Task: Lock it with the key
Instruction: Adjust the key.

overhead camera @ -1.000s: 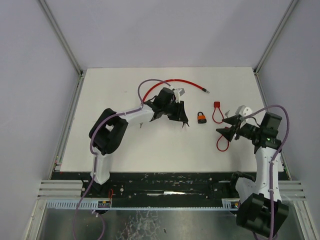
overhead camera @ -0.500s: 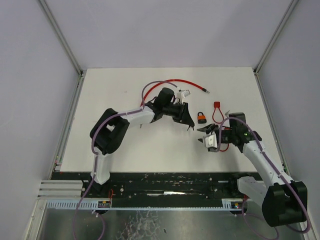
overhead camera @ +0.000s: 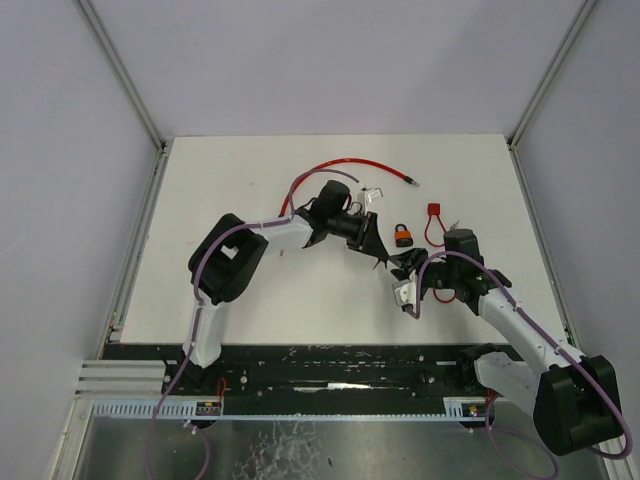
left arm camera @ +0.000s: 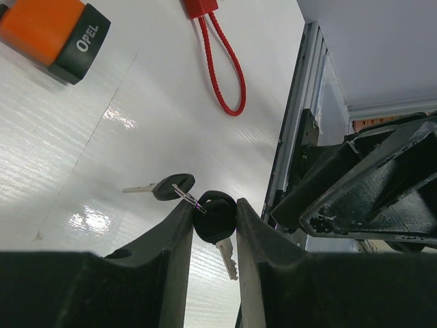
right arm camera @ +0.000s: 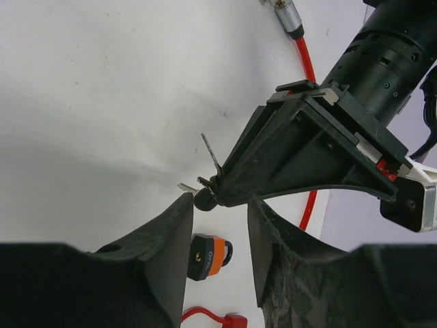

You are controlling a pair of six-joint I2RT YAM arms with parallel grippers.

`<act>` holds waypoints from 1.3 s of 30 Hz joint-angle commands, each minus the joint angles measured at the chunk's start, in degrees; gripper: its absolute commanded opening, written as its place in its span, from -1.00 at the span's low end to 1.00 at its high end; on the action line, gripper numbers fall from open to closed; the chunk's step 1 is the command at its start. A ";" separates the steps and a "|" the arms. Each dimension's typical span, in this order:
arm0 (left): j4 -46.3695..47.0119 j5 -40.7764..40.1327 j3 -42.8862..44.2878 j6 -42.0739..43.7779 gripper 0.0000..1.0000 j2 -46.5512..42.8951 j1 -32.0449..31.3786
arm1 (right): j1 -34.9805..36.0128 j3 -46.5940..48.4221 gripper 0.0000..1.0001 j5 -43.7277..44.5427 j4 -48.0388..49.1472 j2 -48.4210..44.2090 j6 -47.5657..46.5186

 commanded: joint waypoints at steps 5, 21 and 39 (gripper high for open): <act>1.95 3.68 1.50 0.90 -0.76 0.61 -1.04 | 2.72 -0.32 -0.21 2.86 3.05 1.01 -1.56; 1.77 5.75 2.28 1.29 -0.74 1.36 -1.81 | 4.89 -0.28 -0.50 6.32 2.19 2.61 -3.33; 4.08 7.34 2.06 -0.42 -0.70 1.71 -1.75 | 5.72 -0.28 -0.59 5.35 -0.45 2.63 -6.06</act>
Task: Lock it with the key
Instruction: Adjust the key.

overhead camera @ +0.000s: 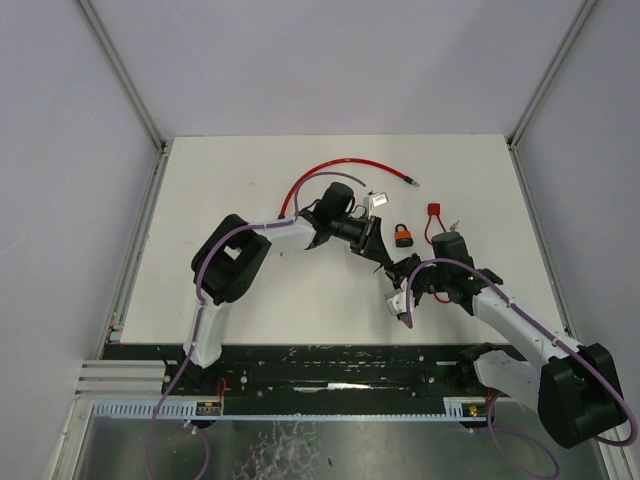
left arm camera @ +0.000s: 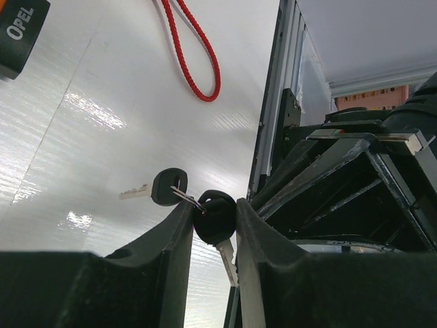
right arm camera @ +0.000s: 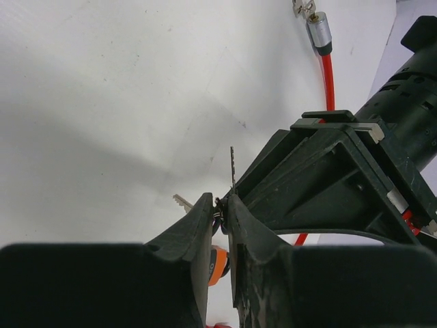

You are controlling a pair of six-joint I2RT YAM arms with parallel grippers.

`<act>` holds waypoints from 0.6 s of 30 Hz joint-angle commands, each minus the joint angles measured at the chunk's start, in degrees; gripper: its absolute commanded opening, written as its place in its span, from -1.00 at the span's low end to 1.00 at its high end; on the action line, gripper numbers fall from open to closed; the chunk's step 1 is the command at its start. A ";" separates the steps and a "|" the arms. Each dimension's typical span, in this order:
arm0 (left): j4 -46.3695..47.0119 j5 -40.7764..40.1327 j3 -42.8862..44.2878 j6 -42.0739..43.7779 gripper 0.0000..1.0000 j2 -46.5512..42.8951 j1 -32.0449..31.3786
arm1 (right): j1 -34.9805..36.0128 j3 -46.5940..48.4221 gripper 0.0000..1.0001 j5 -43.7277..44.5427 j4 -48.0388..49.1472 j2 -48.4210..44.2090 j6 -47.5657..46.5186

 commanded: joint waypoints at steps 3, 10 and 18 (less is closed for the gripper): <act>4.37 2.73 1.32 -1.05 -0.69 0.67 -0.26 | 0.89 -0.10 -0.66 -0.08 0.15 0.24 -0.32; 11.02 2.75 -1.46 -4.50 -0.45 -0.45 0.14 | 0.95 0.38 -1.00 -0.53 -0.52 -1.32 1.54; 16.84 -4.48 -5.83 -7.52 -0.05 -4.84 3.00 | 0.95 2.35 -1.00 -2.03 -3.14 -3.47 7.78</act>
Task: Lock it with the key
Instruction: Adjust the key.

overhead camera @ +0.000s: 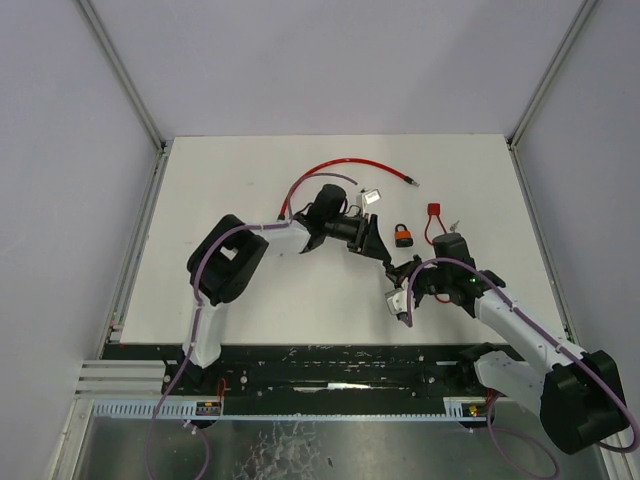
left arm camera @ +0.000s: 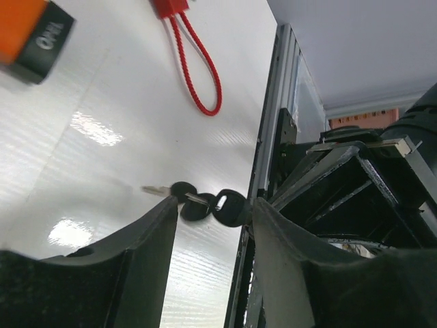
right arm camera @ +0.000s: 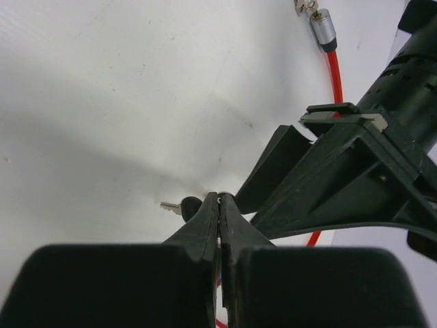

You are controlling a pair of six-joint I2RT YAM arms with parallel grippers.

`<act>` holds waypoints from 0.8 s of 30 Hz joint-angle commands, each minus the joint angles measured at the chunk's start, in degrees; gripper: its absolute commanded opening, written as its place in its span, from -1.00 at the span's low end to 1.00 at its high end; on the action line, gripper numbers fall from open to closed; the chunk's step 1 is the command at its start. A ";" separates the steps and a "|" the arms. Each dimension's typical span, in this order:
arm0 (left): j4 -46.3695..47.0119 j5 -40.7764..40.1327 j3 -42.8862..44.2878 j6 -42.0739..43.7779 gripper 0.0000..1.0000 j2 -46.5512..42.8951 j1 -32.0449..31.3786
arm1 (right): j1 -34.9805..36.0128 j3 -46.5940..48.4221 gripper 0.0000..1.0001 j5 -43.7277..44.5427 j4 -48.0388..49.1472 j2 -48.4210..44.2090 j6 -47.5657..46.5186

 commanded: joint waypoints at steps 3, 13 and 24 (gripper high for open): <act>13.29 -5.96 -4.88 -4.53 0.00 -6.38 3.45 | 0.17 3.70 -1.00 -4.14 -2.98 -1.74 8.23; 39.20 -20.43 -30.49 13.80 -0.01 -26.93 6.01 | -12.31 16.91 -1.00 -23.31 -9.36 0.67 43.59; 73.06 -1.59 -34.85 8.52 0.58 -21.91 3.21 | -16.60 26.93 -1.00 -30.17 -17.35 8.90 63.92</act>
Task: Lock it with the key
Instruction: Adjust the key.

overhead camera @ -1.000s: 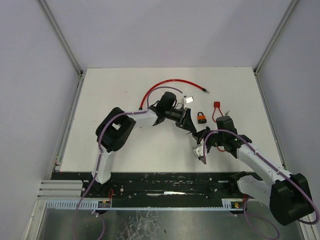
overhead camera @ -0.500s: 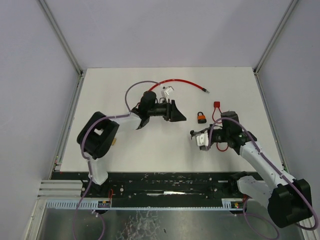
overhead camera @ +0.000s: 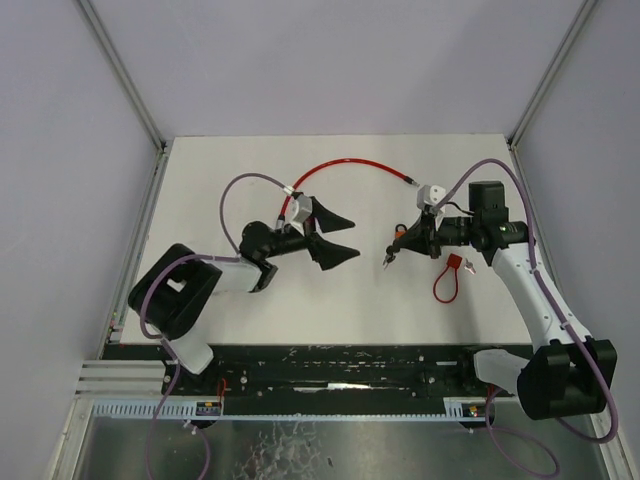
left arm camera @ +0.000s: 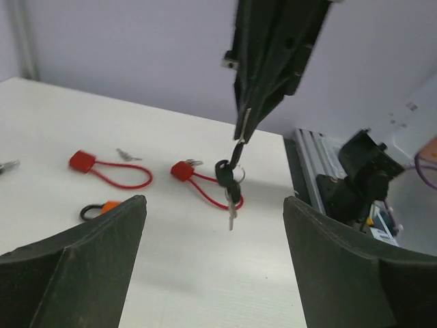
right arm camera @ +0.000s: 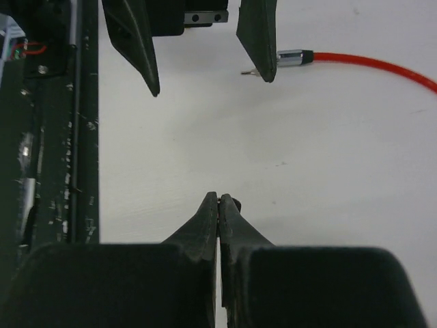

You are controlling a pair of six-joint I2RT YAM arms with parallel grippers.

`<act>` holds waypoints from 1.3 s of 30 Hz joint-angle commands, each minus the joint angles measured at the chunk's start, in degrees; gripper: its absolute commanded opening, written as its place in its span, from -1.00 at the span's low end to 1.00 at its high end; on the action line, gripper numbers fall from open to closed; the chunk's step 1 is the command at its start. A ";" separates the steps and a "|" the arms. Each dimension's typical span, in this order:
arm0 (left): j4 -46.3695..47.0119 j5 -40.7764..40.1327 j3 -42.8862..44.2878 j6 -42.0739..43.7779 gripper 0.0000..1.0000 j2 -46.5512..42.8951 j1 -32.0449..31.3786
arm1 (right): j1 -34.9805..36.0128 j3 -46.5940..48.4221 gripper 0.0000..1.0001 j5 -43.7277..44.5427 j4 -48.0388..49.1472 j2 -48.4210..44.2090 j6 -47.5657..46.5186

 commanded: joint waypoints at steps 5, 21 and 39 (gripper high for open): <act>9.01 2.95 -0.78 24.42 0.57 1.07 -10.44 | -2.41 -0.96 -1.00 -7.19 -0.81 -1.15 10.60; -8.79 4.51 10.48 26.62 -0.67 8.41 -13.23 | -2.40 -2.19 -1.00 -10.27 -1.26 -2.65 8.95; -9.68 4.04 14.52 23.23 0.11 12.46 -12.88 | -2.40 -2.46 -1.00 -10.60 -1.12 -2.12 9.09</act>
